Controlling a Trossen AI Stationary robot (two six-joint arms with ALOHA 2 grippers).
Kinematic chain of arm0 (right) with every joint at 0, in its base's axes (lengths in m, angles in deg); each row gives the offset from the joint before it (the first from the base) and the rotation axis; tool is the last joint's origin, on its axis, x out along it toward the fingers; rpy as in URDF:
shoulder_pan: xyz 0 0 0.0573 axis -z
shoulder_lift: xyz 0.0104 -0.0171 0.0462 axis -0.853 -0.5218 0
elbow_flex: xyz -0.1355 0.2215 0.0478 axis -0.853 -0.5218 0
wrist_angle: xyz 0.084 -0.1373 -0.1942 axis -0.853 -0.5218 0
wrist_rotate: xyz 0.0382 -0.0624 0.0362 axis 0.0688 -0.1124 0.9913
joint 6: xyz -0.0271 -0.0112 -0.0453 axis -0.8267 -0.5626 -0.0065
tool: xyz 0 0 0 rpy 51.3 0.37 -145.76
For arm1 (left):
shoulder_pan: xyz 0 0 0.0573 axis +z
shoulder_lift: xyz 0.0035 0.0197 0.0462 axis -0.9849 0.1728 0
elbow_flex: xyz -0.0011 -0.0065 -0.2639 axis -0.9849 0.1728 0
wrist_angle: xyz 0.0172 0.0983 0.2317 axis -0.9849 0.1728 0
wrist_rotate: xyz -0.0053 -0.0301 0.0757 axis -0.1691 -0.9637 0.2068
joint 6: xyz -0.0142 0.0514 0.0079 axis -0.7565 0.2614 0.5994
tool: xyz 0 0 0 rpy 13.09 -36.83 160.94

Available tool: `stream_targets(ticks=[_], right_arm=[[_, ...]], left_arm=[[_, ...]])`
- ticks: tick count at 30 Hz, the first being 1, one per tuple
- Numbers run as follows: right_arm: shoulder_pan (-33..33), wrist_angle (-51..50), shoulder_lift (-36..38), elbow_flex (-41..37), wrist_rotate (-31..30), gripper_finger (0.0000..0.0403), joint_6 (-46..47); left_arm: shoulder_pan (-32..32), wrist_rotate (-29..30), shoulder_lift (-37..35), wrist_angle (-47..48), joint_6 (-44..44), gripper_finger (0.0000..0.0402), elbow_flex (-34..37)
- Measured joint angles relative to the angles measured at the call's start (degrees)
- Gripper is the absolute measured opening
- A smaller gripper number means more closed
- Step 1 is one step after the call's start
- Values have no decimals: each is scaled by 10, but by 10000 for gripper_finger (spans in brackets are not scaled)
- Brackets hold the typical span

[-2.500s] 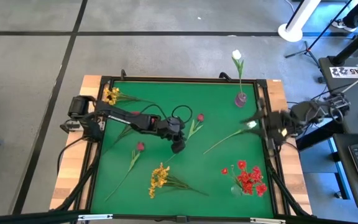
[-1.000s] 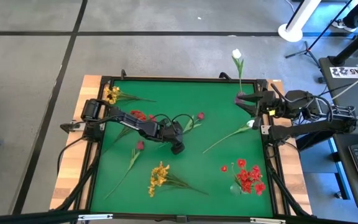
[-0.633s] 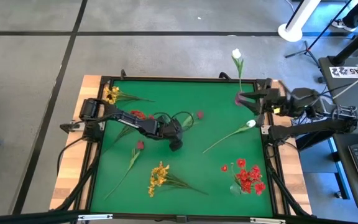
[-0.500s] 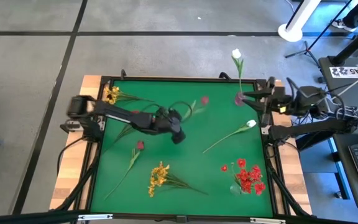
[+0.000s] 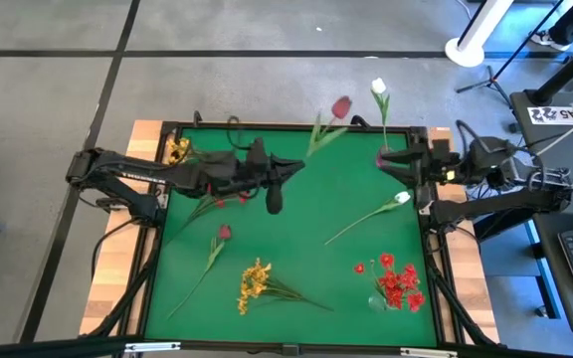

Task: Sort flowers into vase by color
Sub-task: Put the right red tulip into the transparent vase

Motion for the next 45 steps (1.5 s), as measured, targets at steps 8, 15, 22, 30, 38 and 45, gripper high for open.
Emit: stream_targets(ticks=[8,15,22,30,38,45], right_arm=[[0,88,-88,-1,13,122,-31],[0,193,-158,-1,23,175,-42],[0,277,-203,-1,23,265,-39],[0,330,-231,-1,28,277,-38],[0,364,-230,-1,36,260,-2],[0,349,-230,-1,48,253,20]], left_arm=[[4,-72,1,-59,0,0,0],[3,-127,1,-83,-3,0,0],[-11,-132,1,-83,0,0,0],[-11,-158,1,-105,0,0,0],[-1,-172,37,-122,-12,0,-1],[-1,-175,49,-134,-20,0,-1]])
